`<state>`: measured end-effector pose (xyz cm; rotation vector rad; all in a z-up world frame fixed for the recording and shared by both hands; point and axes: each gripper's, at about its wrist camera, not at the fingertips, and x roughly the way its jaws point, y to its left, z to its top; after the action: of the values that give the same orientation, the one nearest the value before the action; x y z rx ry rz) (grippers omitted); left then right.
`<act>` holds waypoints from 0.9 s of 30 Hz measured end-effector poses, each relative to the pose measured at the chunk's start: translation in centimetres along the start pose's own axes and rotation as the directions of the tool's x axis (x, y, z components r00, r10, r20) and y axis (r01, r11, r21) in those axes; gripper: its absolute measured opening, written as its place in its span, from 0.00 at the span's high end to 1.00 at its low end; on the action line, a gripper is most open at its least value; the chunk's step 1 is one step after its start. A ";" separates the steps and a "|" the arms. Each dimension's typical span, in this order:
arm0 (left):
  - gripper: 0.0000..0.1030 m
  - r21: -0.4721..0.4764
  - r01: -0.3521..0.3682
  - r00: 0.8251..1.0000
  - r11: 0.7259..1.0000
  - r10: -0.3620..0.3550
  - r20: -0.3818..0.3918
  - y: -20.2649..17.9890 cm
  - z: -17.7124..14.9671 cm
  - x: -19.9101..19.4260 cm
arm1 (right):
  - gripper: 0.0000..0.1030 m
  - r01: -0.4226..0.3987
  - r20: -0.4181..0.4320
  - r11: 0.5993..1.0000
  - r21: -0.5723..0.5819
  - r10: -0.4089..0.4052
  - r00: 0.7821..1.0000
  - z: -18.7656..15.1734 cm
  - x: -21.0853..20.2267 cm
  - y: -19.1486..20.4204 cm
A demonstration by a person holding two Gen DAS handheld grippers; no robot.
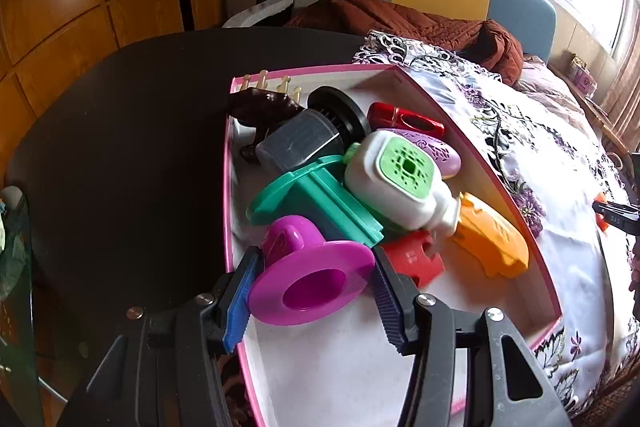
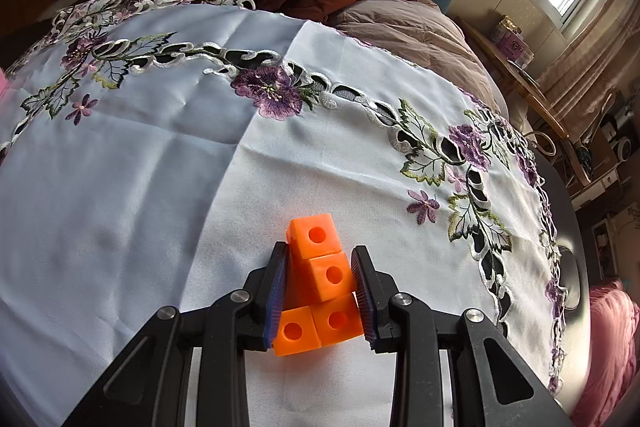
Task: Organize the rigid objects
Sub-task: 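Lower the pink cup into the tray and open the left gripper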
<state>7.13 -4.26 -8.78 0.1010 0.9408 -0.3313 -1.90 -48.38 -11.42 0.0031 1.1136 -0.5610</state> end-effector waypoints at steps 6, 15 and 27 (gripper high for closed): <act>0.47 -0.039 0.062 0.997 0.997 -0.064 -0.035 0.4 0.0 0.3 | 0.68 -0.002 -0.002 1.000 0.001 0.002 1.000 0.0 0.0 0.0; 0.41 -0.028 0.054 0.998 0.998 -0.054 -0.015 0.1 -0.9 -1.5 | 0.68 0.006 -0.001 1.000 -0.007 -0.006 1.000 0.0 0.0 0.1; 0.39 -0.078 -0.021 0.999 0.997 0.023 0.023 1.4 -0.9 -4.4 | 0.68 0.007 -0.003 1.000 -0.008 -0.007 1.000 0.0 -0.2 0.1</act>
<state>4.55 -1.72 -5.84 0.0356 0.9275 -0.2748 -1.88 -48.21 -11.30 -0.0070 1.1195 -0.5630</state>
